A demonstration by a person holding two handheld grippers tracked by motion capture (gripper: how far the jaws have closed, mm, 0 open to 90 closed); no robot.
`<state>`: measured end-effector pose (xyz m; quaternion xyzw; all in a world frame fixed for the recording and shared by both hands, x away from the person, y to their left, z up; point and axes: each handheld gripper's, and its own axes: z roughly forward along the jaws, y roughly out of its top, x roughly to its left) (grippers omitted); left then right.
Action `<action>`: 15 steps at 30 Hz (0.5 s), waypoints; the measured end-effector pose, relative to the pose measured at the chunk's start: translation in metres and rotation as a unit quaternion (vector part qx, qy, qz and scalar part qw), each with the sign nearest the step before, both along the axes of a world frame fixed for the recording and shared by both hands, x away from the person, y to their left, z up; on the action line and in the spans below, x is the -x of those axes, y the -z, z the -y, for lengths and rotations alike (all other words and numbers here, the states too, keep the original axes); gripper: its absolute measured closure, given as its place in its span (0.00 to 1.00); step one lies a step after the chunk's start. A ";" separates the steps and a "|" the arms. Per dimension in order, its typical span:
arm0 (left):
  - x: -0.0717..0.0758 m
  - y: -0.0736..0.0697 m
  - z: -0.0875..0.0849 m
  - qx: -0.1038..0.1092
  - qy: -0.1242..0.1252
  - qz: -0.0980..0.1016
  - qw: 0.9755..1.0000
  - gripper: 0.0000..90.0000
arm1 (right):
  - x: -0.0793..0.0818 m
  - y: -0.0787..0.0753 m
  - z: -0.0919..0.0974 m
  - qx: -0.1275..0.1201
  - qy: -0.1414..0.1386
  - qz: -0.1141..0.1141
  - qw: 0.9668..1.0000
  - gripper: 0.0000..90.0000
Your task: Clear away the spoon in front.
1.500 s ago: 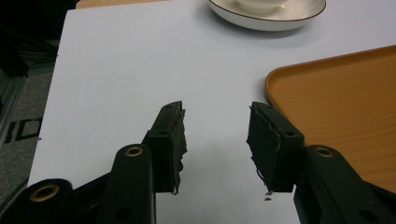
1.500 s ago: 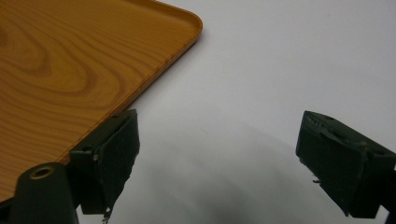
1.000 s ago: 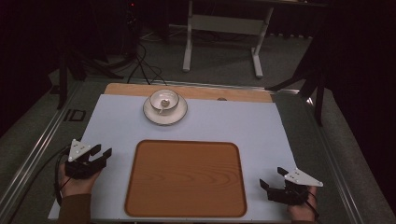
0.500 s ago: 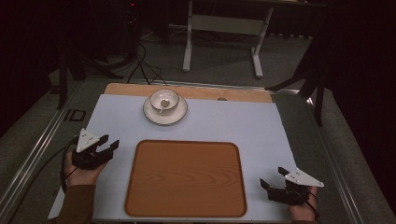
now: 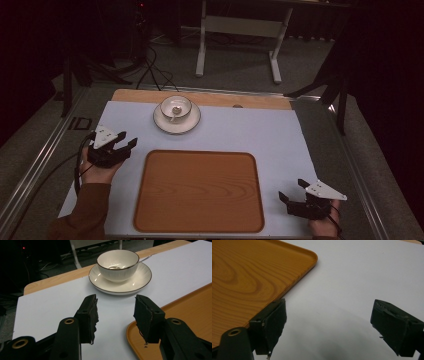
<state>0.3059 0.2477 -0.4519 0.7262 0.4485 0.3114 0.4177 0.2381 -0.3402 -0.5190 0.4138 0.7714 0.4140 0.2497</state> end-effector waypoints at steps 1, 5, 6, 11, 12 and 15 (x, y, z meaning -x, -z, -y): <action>0.000 0.000 0.000 0.000 0.000 0.000 1.000 0.58 | 0.000 0.000 0.000 0.000 0.000 0.000 1.000 0.15; -0.007 -0.001 0.004 -0.002 0.005 0.002 1.000 0.58 | 0.000 0.000 0.000 0.000 0.000 0.001 1.000 0.15; -0.010 -0.003 0.006 -0.002 0.007 0.004 1.000 0.58 | 0.000 0.000 0.000 0.000 0.000 0.001 1.000 0.15; -0.017 -0.005 0.010 -0.003 0.011 0.007 1.000 0.58 | 0.000 0.000 0.001 -0.001 0.001 0.002 1.000 0.15; -0.020 -0.006 0.012 -0.003 0.012 0.007 1.000 0.58 | 0.000 0.000 0.001 -0.001 0.001 0.003 1.000 0.15; -0.025 -0.007 0.016 -0.003 0.015 0.008 1.000 0.58 | 0.000 0.000 0.001 -0.002 0.001 0.003 1.000 0.15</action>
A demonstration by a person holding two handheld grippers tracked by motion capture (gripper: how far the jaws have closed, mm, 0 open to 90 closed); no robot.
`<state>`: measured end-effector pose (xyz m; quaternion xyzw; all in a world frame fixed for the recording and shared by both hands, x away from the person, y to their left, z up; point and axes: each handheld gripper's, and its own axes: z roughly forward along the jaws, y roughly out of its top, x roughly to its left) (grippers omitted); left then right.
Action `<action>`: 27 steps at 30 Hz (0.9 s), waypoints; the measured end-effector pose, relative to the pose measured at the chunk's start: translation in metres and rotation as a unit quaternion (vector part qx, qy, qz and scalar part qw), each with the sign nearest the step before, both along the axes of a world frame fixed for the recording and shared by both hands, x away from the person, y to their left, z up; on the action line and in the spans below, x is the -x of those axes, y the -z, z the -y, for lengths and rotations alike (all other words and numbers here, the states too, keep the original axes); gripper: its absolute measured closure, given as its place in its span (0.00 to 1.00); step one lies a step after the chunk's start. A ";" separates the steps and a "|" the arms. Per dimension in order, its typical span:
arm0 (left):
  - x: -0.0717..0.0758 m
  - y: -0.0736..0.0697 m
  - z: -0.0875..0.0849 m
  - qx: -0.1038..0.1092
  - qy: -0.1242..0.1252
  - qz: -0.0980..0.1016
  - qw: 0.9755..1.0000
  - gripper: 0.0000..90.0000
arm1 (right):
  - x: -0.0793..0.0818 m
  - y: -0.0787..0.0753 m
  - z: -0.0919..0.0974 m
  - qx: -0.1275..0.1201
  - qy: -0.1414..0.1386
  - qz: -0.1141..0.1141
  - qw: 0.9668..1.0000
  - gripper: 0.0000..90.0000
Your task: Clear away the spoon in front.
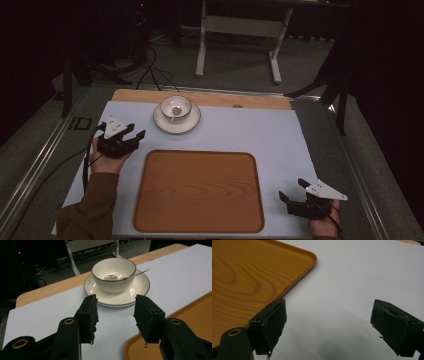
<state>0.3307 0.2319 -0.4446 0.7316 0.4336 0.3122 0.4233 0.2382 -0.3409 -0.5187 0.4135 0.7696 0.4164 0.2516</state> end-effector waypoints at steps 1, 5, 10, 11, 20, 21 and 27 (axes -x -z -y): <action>0.000 0.000 0.000 0.000 0.000 0.000 1.000 0.58 | 0.000 0.000 0.000 0.000 0.000 0.000 1.000 0.15; -0.006 0.000 0.003 0.000 0.003 -0.002 1.000 0.58 | 0.000 0.000 0.000 0.000 -0.001 0.001 1.000 0.15; -0.013 0.001 0.008 -0.002 0.006 -0.002 1.000 0.58 | 0.000 0.000 0.000 0.000 -0.001 0.001 1.000 0.15; -0.013 0.001 0.008 -0.002 0.006 -0.002 1.000 0.58 | 0.000 0.000 0.000 0.000 -0.001 0.001 1.000 0.15; -0.026 0.000 0.017 -0.007 0.010 -0.005 1.000 0.58 | 0.000 0.000 0.000 -0.001 -0.001 0.001 1.000 0.15; -0.027 0.001 0.018 -0.008 0.012 -0.006 1.000 0.58 | 0.000 0.000 0.000 -0.001 -0.001 0.001 1.000 0.15; -0.035 0.002 0.024 -0.006 0.026 -0.007 1.000 0.57 | 0.000 0.000 0.000 -0.002 -0.002 0.002 1.000 0.15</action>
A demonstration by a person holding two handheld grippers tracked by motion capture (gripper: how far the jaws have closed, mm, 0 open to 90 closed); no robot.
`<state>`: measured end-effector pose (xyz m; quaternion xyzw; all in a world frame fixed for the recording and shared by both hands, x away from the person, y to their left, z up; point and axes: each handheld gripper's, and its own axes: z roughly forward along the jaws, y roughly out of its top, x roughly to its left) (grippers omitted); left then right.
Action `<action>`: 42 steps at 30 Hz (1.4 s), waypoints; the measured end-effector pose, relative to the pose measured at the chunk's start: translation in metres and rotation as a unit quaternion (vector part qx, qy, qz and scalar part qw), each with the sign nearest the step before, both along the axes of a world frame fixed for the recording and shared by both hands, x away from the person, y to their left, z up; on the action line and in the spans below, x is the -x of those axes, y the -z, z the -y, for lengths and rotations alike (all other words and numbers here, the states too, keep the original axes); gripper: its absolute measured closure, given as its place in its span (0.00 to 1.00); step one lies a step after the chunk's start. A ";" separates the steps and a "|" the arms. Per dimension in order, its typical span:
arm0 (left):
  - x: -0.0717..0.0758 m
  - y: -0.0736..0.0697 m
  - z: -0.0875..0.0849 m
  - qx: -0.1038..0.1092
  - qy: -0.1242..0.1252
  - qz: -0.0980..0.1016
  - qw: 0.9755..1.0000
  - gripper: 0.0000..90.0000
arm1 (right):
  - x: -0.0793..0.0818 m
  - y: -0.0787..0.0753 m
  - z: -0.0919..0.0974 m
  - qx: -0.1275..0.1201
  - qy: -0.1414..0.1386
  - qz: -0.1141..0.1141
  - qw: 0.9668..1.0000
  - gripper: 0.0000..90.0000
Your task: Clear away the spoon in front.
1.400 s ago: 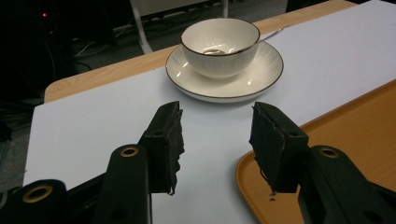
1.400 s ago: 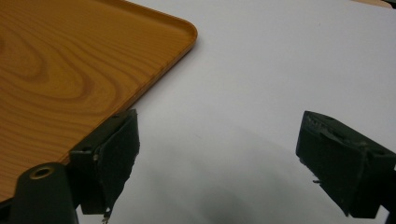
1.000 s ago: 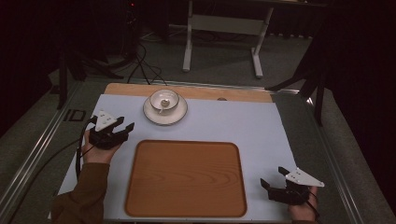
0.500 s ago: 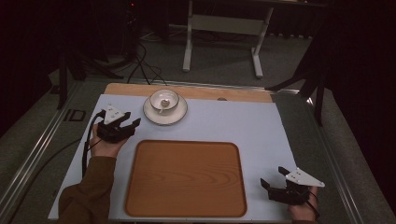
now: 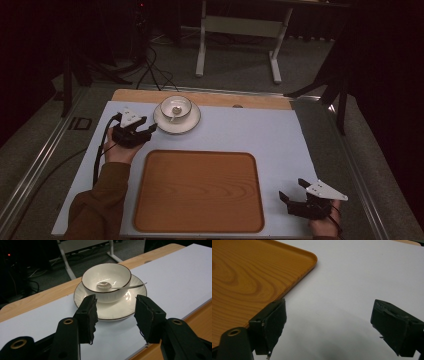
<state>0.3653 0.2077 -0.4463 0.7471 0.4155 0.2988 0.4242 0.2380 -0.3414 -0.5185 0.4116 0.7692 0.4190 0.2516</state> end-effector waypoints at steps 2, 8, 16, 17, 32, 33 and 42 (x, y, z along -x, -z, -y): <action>-0.003 0.001 0.002 -0.001 0.004 -0.001 1.000 0.57 | 0.000 0.000 0.000 0.001 0.000 -0.001 1.000 0.15; -0.010 0.001 0.011 -0.005 0.015 -0.003 1.000 0.57 | 0.000 0.000 0.000 0.001 0.000 0.000 1.000 0.15; -0.017 0.001 0.025 -0.013 0.033 -0.006 0.999 0.57 | 0.000 0.000 0.000 0.001 0.000 0.000 1.000 0.15; -0.018 0.001 0.027 -0.014 0.035 -0.005 0.999 0.57 | 0.000 0.000 0.000 0.001 0.000 -0.001 1.000 0.15; -0.036 0.010 0.043 -0.038 0.043 -0.024 0.998 0.61 | 0.000 0.000 0.001 0.001 0.000 -0.002 1.000 0.15; -0.037 0.011 0.044 -0.039 0.044 -0.025 0.998 0.61 | 0.000 0.000 0.001 0.001 0.000 -0.002 1.000 0.15; -0.053 0.018 0.054 -0.060 0.036 -0.037 0.997 0.67 | 0.000 0.000 0.001 0.001 -0.001 -0.002 1.000 0.15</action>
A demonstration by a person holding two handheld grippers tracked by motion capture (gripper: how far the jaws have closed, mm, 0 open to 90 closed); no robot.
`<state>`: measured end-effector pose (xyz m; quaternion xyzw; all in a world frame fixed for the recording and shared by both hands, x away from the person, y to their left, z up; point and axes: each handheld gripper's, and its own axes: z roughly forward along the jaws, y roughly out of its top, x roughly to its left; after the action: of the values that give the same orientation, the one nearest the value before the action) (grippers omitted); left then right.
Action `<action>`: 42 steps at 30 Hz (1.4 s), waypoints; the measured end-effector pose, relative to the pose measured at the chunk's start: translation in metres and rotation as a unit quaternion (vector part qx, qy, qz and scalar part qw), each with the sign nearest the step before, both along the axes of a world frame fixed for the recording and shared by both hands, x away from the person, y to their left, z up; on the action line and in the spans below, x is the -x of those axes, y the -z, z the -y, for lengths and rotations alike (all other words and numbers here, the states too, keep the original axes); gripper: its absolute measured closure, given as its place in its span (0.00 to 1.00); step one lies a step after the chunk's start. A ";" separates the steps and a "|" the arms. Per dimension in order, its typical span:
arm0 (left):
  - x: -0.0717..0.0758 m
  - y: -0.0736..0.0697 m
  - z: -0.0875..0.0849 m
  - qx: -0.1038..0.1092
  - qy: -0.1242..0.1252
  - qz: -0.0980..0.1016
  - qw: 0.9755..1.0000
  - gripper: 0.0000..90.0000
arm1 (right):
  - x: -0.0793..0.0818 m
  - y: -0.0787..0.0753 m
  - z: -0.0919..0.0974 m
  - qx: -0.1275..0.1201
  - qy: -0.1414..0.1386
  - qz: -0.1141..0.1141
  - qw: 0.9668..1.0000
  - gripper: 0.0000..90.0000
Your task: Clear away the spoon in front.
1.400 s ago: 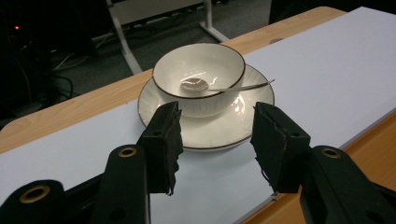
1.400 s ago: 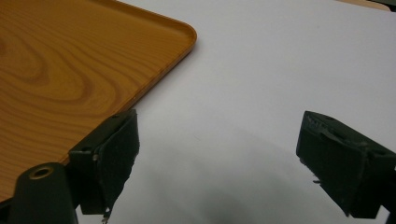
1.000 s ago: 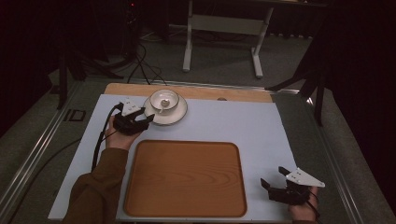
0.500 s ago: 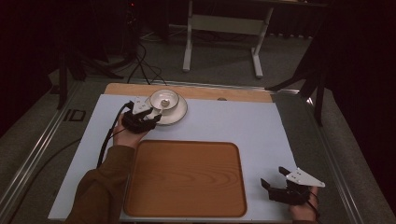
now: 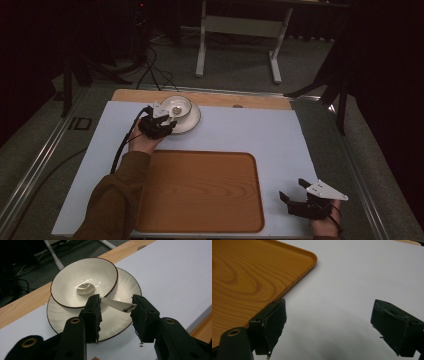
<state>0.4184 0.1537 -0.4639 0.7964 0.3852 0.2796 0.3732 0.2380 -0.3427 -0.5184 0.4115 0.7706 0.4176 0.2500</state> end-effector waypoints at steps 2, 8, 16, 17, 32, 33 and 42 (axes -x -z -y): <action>-0.004 0.002 0.004 -0.012 -0.003 -0.002 1.000 0.69 | 0.000 0.000 0.000 -0.001 0.000 0.001 1.000 0.15; -0.006 0.002 0.008 -0.034 -0.016 0.004 0.999 0.80 | 0.000 0.000 0.001 -0.002 0.000 0.002 1.000 0.15; -0.003 -0.007 0.006 -0.051 -0.024 0.024 0.998 0.98 | 0.000 -0.001 0.001 -0.002 0.001 0.003 1.000 0.15; -0.003 -0.007 0.006 -0.051 -0.024 0.024 0.998 0.98 | 0.001 -0.001 0.001 -0.003 0.002 0.003 1.000 0.15; 0.005 -0.021 -0.002 -0.043 -0.026 0.033 0.998 0.98 | 0.001 -0.001 0.001 -0.002 0.002 0.004 1.000 0.15; 0.006 -0.022 -0.003 -0.043 -0.025 0.034 0.998 0.98 | 0.001 -0.001 0.001 -0.002 0.002 0.004 1.000 0.15; 0.015 -0.035 -0.009 -0.031 -0.024 0.048 0.998 0.98 | 0.001 -0.001 0.002 -0.003 0.002 0.005 1.000 0.15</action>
<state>0.4031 0.1623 -0.4288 0.7837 0.3772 0.3380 0.3595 0.2371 -0.3443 -0.5175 0.4117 0.7674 0.4211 0.2535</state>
